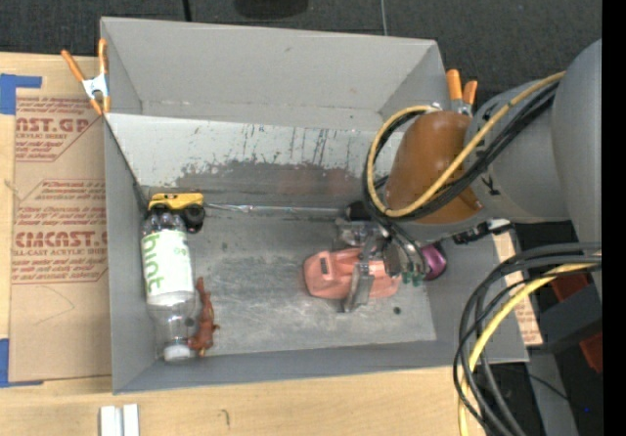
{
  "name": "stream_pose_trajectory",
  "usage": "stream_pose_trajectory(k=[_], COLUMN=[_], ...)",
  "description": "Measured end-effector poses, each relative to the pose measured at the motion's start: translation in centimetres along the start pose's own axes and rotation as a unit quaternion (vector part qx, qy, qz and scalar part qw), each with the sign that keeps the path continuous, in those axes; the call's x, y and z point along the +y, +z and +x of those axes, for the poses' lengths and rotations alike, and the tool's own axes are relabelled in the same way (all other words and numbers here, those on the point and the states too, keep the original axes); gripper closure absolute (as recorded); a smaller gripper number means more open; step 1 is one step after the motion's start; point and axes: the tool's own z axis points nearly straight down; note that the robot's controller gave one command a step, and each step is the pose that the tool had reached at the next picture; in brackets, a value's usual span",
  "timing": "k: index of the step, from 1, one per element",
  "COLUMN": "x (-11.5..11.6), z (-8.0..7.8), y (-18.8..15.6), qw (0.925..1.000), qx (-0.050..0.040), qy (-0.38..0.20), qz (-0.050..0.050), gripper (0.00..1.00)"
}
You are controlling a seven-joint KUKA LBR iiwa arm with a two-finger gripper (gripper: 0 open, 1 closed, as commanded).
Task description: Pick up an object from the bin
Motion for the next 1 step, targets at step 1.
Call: stream_pose_trajectory(k=[1], x=[-0.19], z=[3.55], y=[-1.83], qw=[0.9999], qx=[0.0059], qy=[0.014], qz=[0.002], gripper=[1.00])
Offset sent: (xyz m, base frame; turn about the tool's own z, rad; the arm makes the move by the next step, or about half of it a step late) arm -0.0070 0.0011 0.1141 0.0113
